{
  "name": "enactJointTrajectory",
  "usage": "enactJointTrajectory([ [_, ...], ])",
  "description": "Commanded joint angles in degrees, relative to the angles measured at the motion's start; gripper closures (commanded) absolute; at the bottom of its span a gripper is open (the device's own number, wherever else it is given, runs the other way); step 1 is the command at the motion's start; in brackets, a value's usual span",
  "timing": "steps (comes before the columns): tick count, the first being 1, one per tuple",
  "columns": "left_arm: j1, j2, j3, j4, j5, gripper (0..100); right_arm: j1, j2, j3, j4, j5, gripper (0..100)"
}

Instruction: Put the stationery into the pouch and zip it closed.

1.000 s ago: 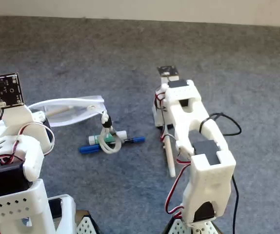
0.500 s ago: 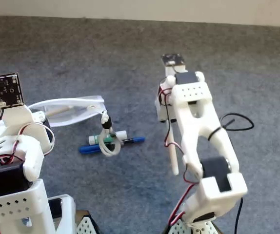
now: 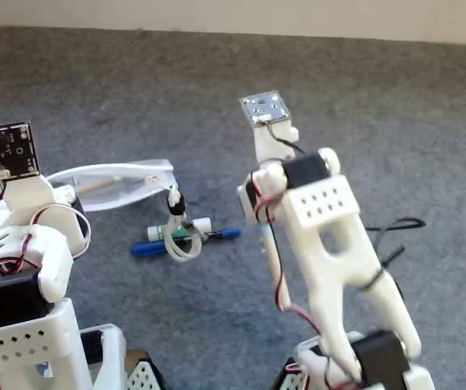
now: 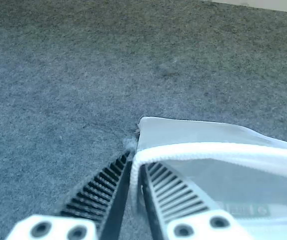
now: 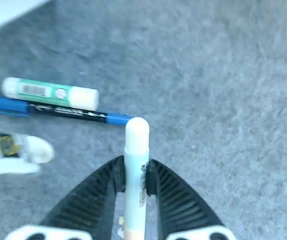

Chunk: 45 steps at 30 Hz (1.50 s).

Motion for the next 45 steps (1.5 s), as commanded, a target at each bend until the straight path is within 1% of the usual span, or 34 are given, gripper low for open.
enactJointTrajectory([
  [1, -0.84, 0.04, -0.31, -0.18, -0.35, 99, -2.86, -9.63, 0.22, -0.66, -0.53, 99.3],
  [7, -0.75, 0.04, -0.31, -0.18, -0.35, 99, -7.43, -19.47, 0.13, -0.66, -0.53, 99.3],
  [16, -0.66, 0.04, -0.31, -0.18, -0.35, 99, -12.62, -26.07, -0.04, -2.15, -0.18, 99.3],
  [25, -0.66, 0.04, -0.31, -0.18, -0.35, 99, -16.22, -29.05, 0.31, -11.82, -0.18, 99.3],
  [30, -0.66, 0.04, -0.31, -0.18, -0.35, 99, -18.07, -29.05, 0.31, -15.52, -0.18, 99.3],
  [36, -0.66, 0.04, -0.31, -0.18, -0.35, 99, -23.34, -29.05, 0.22, -20.26, -0.18, 99.3],
  [45, -0.66, 0.04, -0.31, -0.26, -0.35, 99, -26.77, -29.05, -0.13, -34.68, -0.18, 99.3],
])
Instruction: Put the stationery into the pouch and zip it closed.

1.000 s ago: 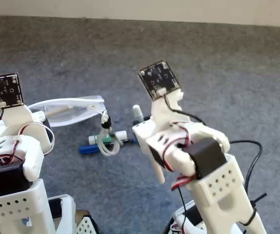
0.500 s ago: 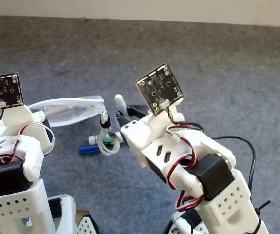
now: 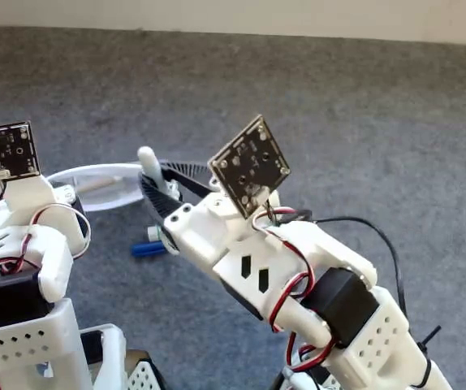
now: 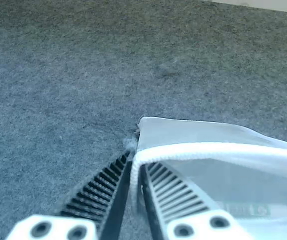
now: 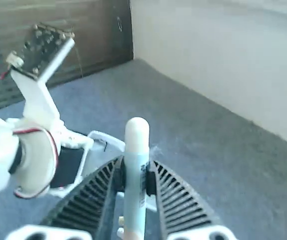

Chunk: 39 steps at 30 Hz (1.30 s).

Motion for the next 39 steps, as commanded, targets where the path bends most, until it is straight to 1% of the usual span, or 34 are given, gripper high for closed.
enactJointTrajectory([
  [1, -0.66, 0.04, -0.31, -0.26, -0.35, 99, -0.84, -1.19, -0.75, -7.16, -0.18, 99.3],
  [4, -0.66, 0.04, -0.31, -0.26, -0.35, 99, -0.84, -1.19, -0.48, -12.18, -0.18, 99.3],
  [13, -0.66, 0.04, -0.31, -0.44, -0.35, 99, -0.84, -0.22, 0.22, -22.81, -0.18, 99.3],
  [22, -0.75, 0.04, -0.31, -0.35, -0.44, 99, -0.84, 5.14, 10.86, -40.22, -0.18, 99.3],
  [32, -0.75, 0.04, -0.31, -0.26, -0.44, 99, 0.75, 5.41, 23.96, -58.77, -0.09, 99.3],
  [35, -0.75, 0.04, -0.31, -0.26, -0.44, 99, 0.75, 5.41, 26.24, -61.58, -0.09, 99.3],
  [39, -0.75, 0.04, -0.31, -0.26, -0.44, 99, 0.66, 5.41, 29.23, -61.93, -0.09, 99.3],
])
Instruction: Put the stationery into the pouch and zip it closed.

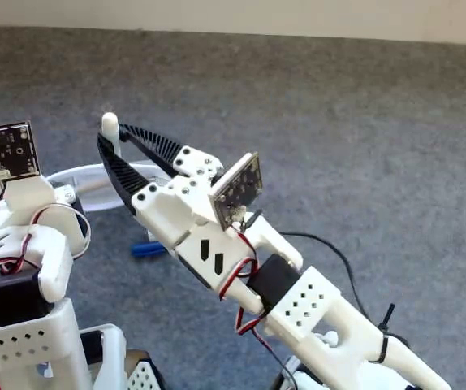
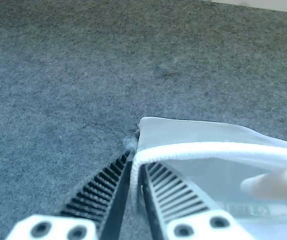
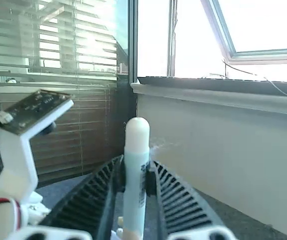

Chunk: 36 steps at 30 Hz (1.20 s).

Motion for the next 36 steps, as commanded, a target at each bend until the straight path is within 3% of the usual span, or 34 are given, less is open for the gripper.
enactJointTrajectory([
  [1, -0.75, 0.04, -0.31, -0.26, -0.44, 99, 0.75, -0.66, 1.1, -1.8, 0.0, 99.3],
  [3, -0.75, 0.04, -0.31, -0.26, -0.44, 99, 0.66, -0.75, 2.59, -1.8, 1.93, 99.3],
  [8, -0.84, 0.04, -0.31, -0.35, -0.44, 99, -0.13, -0.75, 6.9, -1.54, 19.43, 99.3],
  [11, -0.84, 0.04, -0.31, -0.44, -0.44, 99, -2.33, -0.75, 9.45, -1.45, 25.05, 99.3],
  [16, -0.84, 0.04, -0.31, -0.44, -0.44, 99, -5.58, -0.75, 13.23, -1.36, 27.78, 99.3],
  [28, -0.84, 0.04, -0.31, -0.53, -0.44, 99, -5.41, -0.75, 18.24, -1.27, 30.07, 98.5],
  [36, -0.66, 0.04, -0.31, -0.53, -0.53, 99, -5.41, -0.75, 18.15, 4.09, 29.98, 82.9],
])
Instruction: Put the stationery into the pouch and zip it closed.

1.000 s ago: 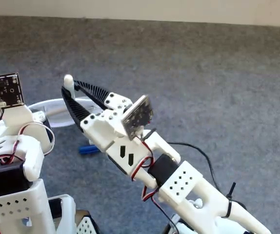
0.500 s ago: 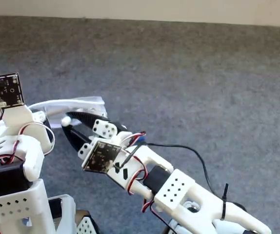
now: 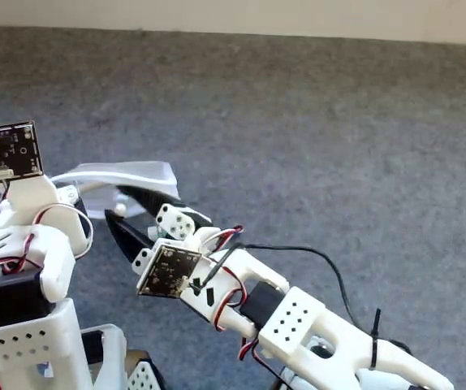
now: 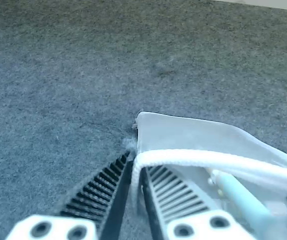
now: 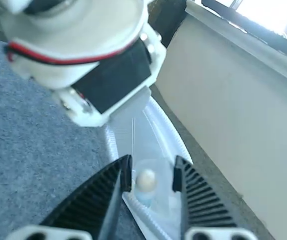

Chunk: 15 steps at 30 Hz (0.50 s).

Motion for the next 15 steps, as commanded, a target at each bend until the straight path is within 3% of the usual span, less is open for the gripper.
enactJointTrajectory([
  [1, -0.66, 0.04, -0.4, -0.53, -0.53, 99, -0.04, 0.04, -0.13, 4.0, 0.44, 82.9],
  [9, -0.66, 0.13, -0.31, -0.53, -0.53, 99, -0.4, -6.64, 0.22, 6.2, 0.26, 82.9],
  [15, -0.66, 0.04, 1.36, -1.49, -0.53, 99, -0.4, -19.74, -0.31, 20.18, 0.09, 82.9],
])
